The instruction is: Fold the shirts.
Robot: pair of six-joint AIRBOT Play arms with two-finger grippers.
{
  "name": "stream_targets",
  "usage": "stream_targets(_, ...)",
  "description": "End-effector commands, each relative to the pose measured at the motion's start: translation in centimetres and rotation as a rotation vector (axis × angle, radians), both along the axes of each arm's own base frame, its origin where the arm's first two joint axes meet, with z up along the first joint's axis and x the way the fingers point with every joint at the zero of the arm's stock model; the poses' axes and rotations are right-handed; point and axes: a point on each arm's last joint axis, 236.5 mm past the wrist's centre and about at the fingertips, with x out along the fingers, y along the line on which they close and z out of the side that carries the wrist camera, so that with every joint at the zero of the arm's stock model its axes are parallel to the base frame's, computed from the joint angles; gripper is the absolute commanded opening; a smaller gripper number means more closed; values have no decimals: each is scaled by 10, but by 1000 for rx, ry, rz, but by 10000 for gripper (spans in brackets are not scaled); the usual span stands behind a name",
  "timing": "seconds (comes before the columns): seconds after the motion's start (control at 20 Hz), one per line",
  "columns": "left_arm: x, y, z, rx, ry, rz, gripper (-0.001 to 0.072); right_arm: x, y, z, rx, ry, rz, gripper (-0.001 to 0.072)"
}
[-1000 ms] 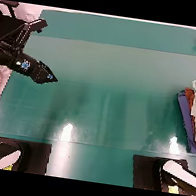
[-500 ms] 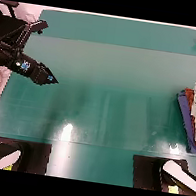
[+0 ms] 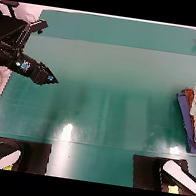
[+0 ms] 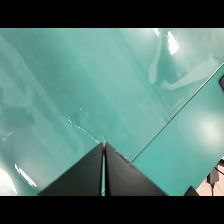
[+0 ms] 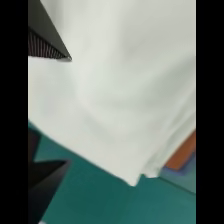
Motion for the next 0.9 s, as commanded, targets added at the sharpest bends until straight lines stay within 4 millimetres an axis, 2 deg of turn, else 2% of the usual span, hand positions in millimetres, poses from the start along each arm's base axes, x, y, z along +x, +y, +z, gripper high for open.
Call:
stream_targets(0.0,8,-3,5,-16,-44,2,24,72,0,79,-138,-316,196,452)
stream_targets(0.05,10,-6,8,-33,-56,3,24,103,14,112,-160,-449,309,226)
stream_targets(0.1,14,-9,12,-55,-70,11,24,129,37,139,-159,-550,431,7)
stream_targets(0.15,17,-13,17,-80,-82,18,24,150,64,164,-150,-638,547,14)
stream_targets(0.2,21,-17,23,-110,-100,28,24,166,94,182,-128,-694,661,15)
stream_targets(0.3,27,-26,36,-175,-126,42,24,186,169,193,-19,-720,965,15)
stream_targets(0.4,28,-34,47,-226,-156,22,24,181,262,186,180,-680,1366,15)
stream_targets(0.5,24,-43,56,-272,-170,-11,24,171,342,177,367,-658,1635,15)
stream_targets(0.7,18,-52,68,-336,-159,-33,24,160,450,155,515,-636,1881,15)
stream_targets(0.8,17,-54,72,-352,-161,-37,24,151,488,128,564,-591,1933,14)
stream_targets(0.85,16,-54,74,-353,-165,-40,24,147,500,116,582,-579,1938,14)
